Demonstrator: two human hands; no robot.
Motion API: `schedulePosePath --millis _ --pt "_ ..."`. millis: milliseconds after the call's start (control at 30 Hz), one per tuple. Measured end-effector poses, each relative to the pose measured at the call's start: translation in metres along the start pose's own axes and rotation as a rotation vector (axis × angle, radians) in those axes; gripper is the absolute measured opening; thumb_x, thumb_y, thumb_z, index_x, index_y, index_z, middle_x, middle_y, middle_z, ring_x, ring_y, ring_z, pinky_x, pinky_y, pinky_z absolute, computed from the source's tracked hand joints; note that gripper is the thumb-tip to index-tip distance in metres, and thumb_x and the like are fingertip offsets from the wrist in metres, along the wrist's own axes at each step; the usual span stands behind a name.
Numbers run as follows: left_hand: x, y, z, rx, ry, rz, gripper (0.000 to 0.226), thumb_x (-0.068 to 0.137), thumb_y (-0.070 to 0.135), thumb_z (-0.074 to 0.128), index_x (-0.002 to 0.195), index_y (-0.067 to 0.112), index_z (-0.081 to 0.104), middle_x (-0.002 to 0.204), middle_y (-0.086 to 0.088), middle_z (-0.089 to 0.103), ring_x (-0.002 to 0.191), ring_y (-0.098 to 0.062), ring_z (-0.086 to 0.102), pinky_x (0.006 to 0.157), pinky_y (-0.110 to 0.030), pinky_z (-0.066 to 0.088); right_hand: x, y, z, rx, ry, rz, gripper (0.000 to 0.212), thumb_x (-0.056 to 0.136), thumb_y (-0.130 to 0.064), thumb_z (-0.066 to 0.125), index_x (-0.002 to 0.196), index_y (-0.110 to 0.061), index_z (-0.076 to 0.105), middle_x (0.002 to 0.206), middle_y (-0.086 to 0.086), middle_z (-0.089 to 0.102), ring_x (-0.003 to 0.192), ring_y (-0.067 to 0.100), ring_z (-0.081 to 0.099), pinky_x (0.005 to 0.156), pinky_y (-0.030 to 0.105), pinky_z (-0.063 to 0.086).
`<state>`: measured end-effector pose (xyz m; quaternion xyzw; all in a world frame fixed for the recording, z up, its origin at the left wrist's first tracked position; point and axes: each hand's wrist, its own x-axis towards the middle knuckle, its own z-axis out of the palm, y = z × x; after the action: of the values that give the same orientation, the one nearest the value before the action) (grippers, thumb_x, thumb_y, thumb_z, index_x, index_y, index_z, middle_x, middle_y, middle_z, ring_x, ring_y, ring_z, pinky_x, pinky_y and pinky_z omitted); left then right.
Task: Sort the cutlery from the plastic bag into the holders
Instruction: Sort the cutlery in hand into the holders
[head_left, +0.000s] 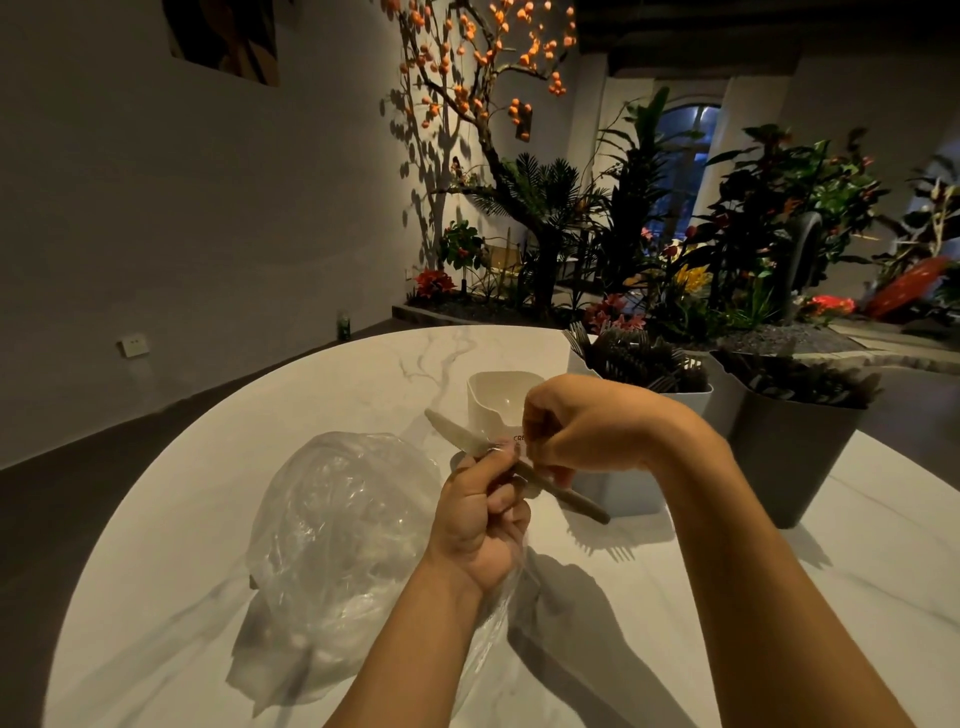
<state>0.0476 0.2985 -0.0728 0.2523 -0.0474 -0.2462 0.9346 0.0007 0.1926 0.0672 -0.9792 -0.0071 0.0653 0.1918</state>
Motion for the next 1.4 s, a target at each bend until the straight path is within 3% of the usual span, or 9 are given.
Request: schedulePosePath --millis 133,367,567,667,867,1033,1133,1267,1400 --pt "0.004 -0.001 -0.004 0.013 0.013 -0.030 0.005 0.096 0.007 0.058 0.099 0.009 0.055 0.070 -0.007 0.050 0.037 -0.006 0.039 0.037 -0.015 0.033 -0.001 -0.003 0.003 -0.073 -0.065 -0.043 0.045 0.092 0.001 0.058 0.132 -0.018 0.059 0.093 0.002 0.071 0.079 0.014 0.074 0.083 0.036 0.061" --pt "0.003 0.001 -0.001 -0.038 0.064 -0.040 0.011 0.097 0.005 0.062 0.087 0.009 0.060 0.069 -0.008 0.055 0.038 -0.006 0.043 0.037 -0.016 0.036 0.029 0.013 0.007 0.376 0.724 -0.133 0.006 0.088 -0.017 0.064 0.092 -0.015 0.059 0.087 0.001 0.071 0.080 0.018 0.072 0.076 0.049 0.060" --pt "0.002 0.000 0.001 -0.036 0.137 -0.023 0.007 0.097 0.007 0.061 0.101 0.011 0.057 0.080 -0.007 0.053 0.038 -0.004 0.039 0.037 -0.017 0.033 0.054 0.019 0.034 0.271 0.882 -0.149 0.008 0.094 -0.025 0.069 0.097 -0.019 0.073 0.097 -0.004 0.062 0.079 0.008 0.061 0.079 0.038 0.055" --pt "0.003 0.000 0.002 -0.016 0.164 -0.032 0.006 0.097 0.010 0.062 0.101 0.012 0.058 0.072 -0.003 0.049 0.037 -0.004 0.038 0.036 -0.016 0.034 0.061 0.022 0.042 0.240 0.758 -0.053 0.012 0.096 -0.026 0.065 0.100 -0.019 0.073 0.083 -0.007 0.069 0.070 0.008 0.065 0.080 0.039 0.057" --pt "0.003 0.002 0.004 0.008 0.215 -0.053 0.023 0.099 0.024 0.063 0.079 0.016 0.053 0.059 0.005 0.039 0.040 -0.004 0.035 0.039 -0.017 0.032 0.063 0.021 0.050 0.249 0.706 -0.024 0.067 0.088 -0.026 0.073 0.146 -0.030 0.039 0.112 0.001 0.061 0.097 0.023 0.064 0.092 0.046 0.055" --pt "-0.005 0.006 0.009 -0.028 0.236 -0.083 0.027 0.102 0.034 0.056 0.083 0.015 0.059 0.069 -0.001 0.050 0.048 -0.007 0.041 0.041 -0.017 0.032 0.048 0.007 0.035 0.073 0.759 -0.124 0.027 0.090 -0.021 0.068 0.116 -0.027 0.063 0.102 -0.005 0.055 0.096 0.017 0.056 0.081 0.037 0.052" --pt "-0.005 0.005 0.010 -0.017 0.225 -0.075 0.033 0.105 0.040 0.049 0.093 0.012 0.061 0.068 -0.003 0.056 0.051 -0.008 0.046 0.045 -0.019 0.035 0.030 -0.010 0.023 -0.042 0.483 -0.126 0.006 0.087 -0.021 0.071 0.089 -0.026 0.071 0.082 -0.012 0.061 0.082 0.013 0.061 0.060 0.028 0.051" --pt "-0.010 0.006 0.012 -0.006 0.185 -0.064 0.043 0.107 0.045 0.044 0.115 0.009 0.067 0.086 -0.006 0.075 0.068 -0.013 0.069 0.059 -0.024 0.050 0.018 -0.027 0.029 -0.299 0.074 -0.089 0.013 0.080 -0.025 0.079 0.092 -0.021 0.076 0.088 -0.001 0.071 0.081 0.017 0.067 0.066 0.030 0.057" --pt "-0.013 0.006 0.012 -0.057 0.151 -0.049 0.053 0.109 0.046 0.035 0.122 0.007 0.068 0.110 -0.019 0.076 0.100 -0.030 0.075 0.081 -0.041 0.059 0.032 -0.025 0.050 -0.332 0.014 -0.014 0.020 0.074 -0.022 0.080 0.093 -0.018 0.074 0.086 0.004 0.069 0.077 0.023 0.066 0.063 0.033 0.057"
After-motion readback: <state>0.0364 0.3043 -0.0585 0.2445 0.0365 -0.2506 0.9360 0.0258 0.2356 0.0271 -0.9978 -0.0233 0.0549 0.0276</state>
